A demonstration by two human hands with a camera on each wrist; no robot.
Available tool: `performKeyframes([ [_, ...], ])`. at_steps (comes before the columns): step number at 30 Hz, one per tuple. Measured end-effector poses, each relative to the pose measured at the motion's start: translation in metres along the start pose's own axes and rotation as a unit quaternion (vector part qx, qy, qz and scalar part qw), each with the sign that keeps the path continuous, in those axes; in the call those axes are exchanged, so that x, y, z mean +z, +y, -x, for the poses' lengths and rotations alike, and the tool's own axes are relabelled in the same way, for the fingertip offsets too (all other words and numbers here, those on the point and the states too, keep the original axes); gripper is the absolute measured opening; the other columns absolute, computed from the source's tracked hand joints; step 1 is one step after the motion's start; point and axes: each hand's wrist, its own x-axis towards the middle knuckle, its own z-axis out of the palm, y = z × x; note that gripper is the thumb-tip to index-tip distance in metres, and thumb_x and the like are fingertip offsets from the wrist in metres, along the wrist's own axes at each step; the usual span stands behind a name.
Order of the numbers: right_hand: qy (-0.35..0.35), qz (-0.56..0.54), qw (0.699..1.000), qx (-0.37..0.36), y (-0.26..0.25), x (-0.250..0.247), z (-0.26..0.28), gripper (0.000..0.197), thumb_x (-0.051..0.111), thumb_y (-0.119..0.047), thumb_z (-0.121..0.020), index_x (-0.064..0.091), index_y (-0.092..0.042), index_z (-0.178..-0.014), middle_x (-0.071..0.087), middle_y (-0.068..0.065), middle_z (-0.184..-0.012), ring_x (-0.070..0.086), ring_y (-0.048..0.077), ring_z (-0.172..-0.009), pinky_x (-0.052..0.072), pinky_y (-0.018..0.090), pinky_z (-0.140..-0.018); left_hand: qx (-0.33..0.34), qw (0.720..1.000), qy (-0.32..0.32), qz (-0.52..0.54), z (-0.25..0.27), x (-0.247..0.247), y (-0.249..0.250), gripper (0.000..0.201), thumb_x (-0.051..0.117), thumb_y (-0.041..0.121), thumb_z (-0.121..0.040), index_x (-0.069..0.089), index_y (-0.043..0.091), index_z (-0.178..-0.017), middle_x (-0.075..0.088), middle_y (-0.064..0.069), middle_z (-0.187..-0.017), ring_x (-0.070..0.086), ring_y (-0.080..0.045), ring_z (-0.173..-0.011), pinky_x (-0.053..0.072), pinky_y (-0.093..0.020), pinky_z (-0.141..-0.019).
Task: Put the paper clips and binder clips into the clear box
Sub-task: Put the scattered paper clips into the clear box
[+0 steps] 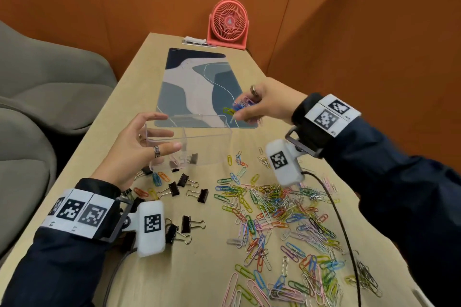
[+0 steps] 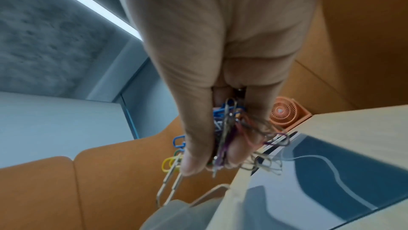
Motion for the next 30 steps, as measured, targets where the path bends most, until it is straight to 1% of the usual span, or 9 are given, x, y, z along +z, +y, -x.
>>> performKeyframes([
  [4,-0.01,-0.005,1.0,-0.022,-0.018,0.02,-0.012,0.035,0.076,-0.01,-0.074,0.066,0.005,-0.103,0.068,0.013,-0.084,0.065,0.018,-0.068,0.058,0.031,-0.075,-0.009,1.0,-0.009,0.005,0.0,0.004,0.0,0.056,0.077,0.02,-0.054,0.058,0.039,-0.103,0.069,-0.006,-0.104,0.066,-0.022,-0.092,0.053,-0.05,-0.083],
  [7,-0.007,0.037,0.998,-0.042,-0.021,0.034,-0.014,0.032,0.078,-0.014,-0.073,0.069,0.0,-0.1,0.067,0.003,-0.074,0.06,0.003,-0.053,0.058,0.021,-0.064,-0.012,1.0,-0.011,0.013,0.0,0.005,-0.001,0.055,0.078,0.022,-0.054,0.059,0.038,-0.103,0.07,-0.007,-0.104,0.066,-0.02,-0.09,0.055,-0.045,-0.077],
  [10,0.004,0.108,0.993,-0.053,-0.018,0.044,-0.013,0.033,0.08,-0.018,-0.071,0.072,-0.007,-0.102,0.061,-0.008,-0.069,0.055,-0.002,-0.049,0.04,0.003,-0.048,-0.017,1.0,-0.014,0.019,0.0,0.005,-0.001,0.057,0.079,0.024,-0.053,0.059,0.036,-0.105,0.071,-0.007,-0.102,0.066,-0.02,-0.092,0.055,-0.042,-0.074],
  [12,0.001,0.125,0.991,-0.055,-0.016,0.047,-0.011,0.031,0.08,-0.017,-0.071,0.073,-0.009,-0.1,0.061,-0.009,-0.067,0.053,-0.002,-0.049,0.034,0.0,-0.044,-0.02,0.999,-0.016,0.019,0.0,0.005,-0.001,0.058,0.079,0.023,-0.053,0.059,0.034,-0.106,0.071,-0.006,-0.102,0.067,-0.02,-0.093,0.055,-0.042,-0.072],
  [16,-0.029,0.13,0.989,-0.062,-0.016,0.047,-0.011,0.028,0.081,-0.013,-0.07,0.074,-0.012,-0.097,0.053,-0.02,-0.039,0.049,-0.006,-0.038,0.034,0.002,-0.042,-0.024,1.0,-0.014,0.015,0.0,0.005,-0.001,0.059,0.08,0.025,-0.052,0.059,0.035,-0.105,0.071,-0.006,-0.101,0.067,-0.022,-0.092,0.055,-0.04,-0.07],
  [18,-0.056,0.132,0.988,-0.058,-0.017,0.048,-0.012,0.029,0.079,-0.011,-0.071,0.072,-0.012,-0.099,0.065,-0.014,-0.056,0.053,-0.003,-0.044,0.044,0.007,-0.047,-0.024,1.0,-0.012,0.007,0.001,0.005,-0.001,0.058,0.08,0.025,-0.052,0.059,0.036,-0.104,0.071,-0.005,-0.1,0.066,-0.022,-0.092,0.055,-0.043,-0.072],
  [21,-0.112,0.125,0.985,-0.045,-0.019,0.049,-0.013,0.03,0.073,-0.004,-0.077,0.069,-0.011,-0.105,0.073,0.009,-0.095,0.064,0.01,-0.069,0.06,0.028,-0.071,-0.025,1.0,-0.012,-0.007,0.001,0.006,-0.001,0.057,0.081,0.026,-0.052,0.059,0.037,-0.103,0.072,-0.003,-0.099,0.067,-0.022,-0.095,0.054,-0.047,-0.077],
  [24,-0.146,0.138,0.978,-0.054,-0.02,0.048,-0.013,0.03,0.071,-0.007,-0.08,0.067,-0.014,-0.109,0.072,0.01,-0.101,0.063,0.011,-0.071,0.059,0.027,-0.072,-0.027,0.999,-0.017,-0.012,0.001,0.007,-0.001,0.058,0.081,0.026,-0.052,0.059,0.038,-0.104,0.071,-0.004,-0.101,0.067,-0.024,-0.097,0.054,-0.048,-0.078],
  [30,-0.107,0.091,0.986,-0.085,-0.013,0.04,-0.01,0.026,0.07,-0.008,-0.081,0.067,-0.016,-0.105,0.07,0.0,-0.092,0.062,-0.006,-0.059,0.055,0.016,-0.065,-0.024,1.0,-0.019,-0.001,0.002,0.007,0.0,0.058,0.08,0.025,-0.054,0.058,0.037,-0.105,0.071,-0.005,-0.102,0.067,-0.024,-0.097,0.054,-0.046,-0.076],
])
